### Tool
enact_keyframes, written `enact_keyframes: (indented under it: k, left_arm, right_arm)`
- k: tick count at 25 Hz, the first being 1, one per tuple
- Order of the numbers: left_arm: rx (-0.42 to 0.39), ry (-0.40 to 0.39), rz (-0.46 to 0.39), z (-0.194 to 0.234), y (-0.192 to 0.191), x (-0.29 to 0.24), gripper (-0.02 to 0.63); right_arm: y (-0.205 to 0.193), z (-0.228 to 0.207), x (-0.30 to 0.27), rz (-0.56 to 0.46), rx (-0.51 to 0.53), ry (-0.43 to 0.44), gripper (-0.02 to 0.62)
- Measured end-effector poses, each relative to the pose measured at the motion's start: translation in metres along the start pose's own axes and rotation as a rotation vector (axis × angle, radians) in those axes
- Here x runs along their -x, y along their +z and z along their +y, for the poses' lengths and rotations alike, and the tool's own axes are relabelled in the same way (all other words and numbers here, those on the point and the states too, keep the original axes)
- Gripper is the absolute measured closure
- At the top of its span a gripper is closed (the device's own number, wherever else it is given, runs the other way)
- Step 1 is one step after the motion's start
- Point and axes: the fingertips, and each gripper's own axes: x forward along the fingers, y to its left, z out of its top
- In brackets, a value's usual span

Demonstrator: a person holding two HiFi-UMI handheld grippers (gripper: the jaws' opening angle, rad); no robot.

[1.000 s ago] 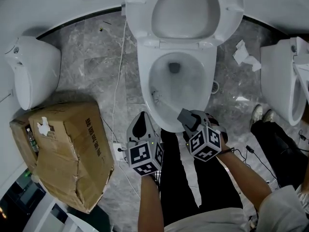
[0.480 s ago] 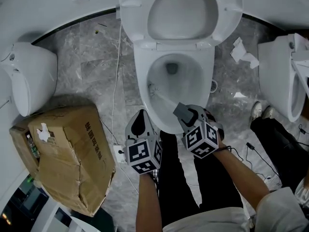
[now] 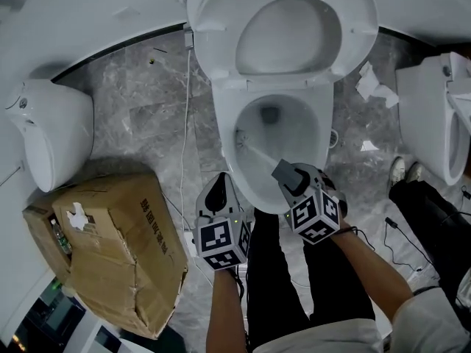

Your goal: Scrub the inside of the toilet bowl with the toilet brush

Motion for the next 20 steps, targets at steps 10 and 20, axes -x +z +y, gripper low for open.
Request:
enact_keyframes:
  k: [10, 20]
  left_arm:
    - [-0.001, -0.046, 0.018, -0.005, 0.014, -0.023, 0.588]
    - [-0.019, -0.069, 0.013, -0.001, 0.027, -0.037, 0.588]
  right_arm:
    - [0.02, -0.022, -0.005, -0.013, -0.056, -0.031, 0.423]
    - [0.023, -0.037, -0.009, -0.042, -0.124, -0.06, 0.423]
